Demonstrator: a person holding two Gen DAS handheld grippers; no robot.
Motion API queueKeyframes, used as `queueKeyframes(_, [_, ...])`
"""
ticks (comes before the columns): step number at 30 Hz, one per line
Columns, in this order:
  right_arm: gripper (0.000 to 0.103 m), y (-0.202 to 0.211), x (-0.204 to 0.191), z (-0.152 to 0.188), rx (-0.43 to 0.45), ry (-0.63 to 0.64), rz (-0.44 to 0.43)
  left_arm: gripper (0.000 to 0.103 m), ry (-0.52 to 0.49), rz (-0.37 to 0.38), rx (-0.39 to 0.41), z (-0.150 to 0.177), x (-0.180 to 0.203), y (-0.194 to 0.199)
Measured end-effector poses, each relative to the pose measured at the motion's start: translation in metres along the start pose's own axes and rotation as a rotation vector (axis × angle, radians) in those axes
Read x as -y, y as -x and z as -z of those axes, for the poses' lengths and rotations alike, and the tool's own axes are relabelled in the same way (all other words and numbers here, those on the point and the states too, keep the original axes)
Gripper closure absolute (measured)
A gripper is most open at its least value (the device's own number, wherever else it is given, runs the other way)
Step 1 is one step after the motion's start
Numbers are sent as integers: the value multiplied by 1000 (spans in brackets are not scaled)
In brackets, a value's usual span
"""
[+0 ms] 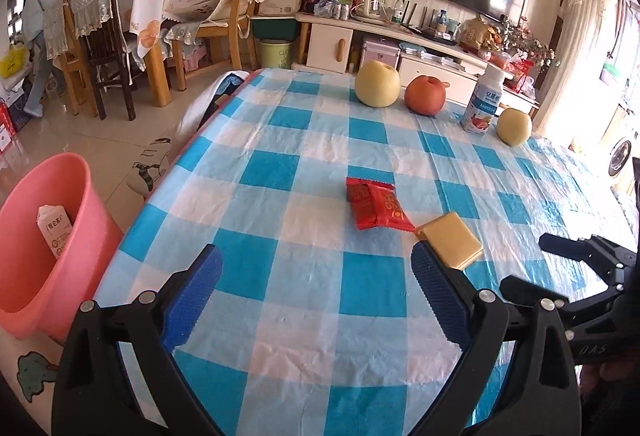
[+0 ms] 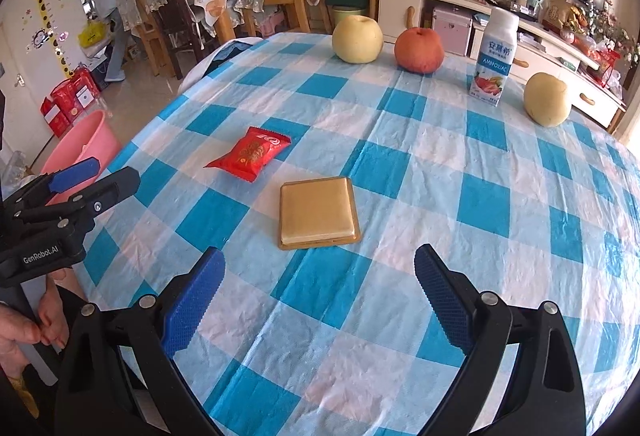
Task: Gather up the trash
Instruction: 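Bring both open tools back over the table toward the red candy wrapper, then close the left tool on the red candy wrapper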
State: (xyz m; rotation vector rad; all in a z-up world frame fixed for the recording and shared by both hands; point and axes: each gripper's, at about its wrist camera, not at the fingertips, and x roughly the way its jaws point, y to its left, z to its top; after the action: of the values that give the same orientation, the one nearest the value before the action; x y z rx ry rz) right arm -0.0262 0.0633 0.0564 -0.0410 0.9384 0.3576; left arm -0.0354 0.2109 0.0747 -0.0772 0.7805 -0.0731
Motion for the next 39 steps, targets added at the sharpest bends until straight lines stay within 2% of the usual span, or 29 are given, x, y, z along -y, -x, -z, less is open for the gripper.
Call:
queueKeyframes(6, [8, -22, 3, 3, -49, 9, 33, 7, -3, 52, -27, -12, 16, -28])
queueKeyframes(13, [8, -33, 9, 1, -53, -9, 20, 7, -19, 93, -75, -21, 34, -62])
queueKeyframes(23, [8, -41, 4, -3, -48, 13, 4, 9, -52, 66, -126, -29, 46, -99])
queueKeyframes(25, [8, -42, 4, -4, -49, 12, 1, 17, -55, 59, -143, -28, 47, -105])
queueKeyframes(29, [8, -44, 2, -5, -47, 20, -2, 24, -60, 58, -171, -27, 48, -112])
queueKeyframes(35, [8, -46, -2, -6, -39, 34, -6, 41, -68, 60, -175, -26, 49, -115])
queueKeyframes(37, [8, -47, -3, -6, -35, 42, -3, 51, -68, 65, -173, -25, 49, -114])
queueKeyframes(39, [8, -48, -4, -7, -31, 45, -1, 55, -69, 66, -173, -25, 49, -114])
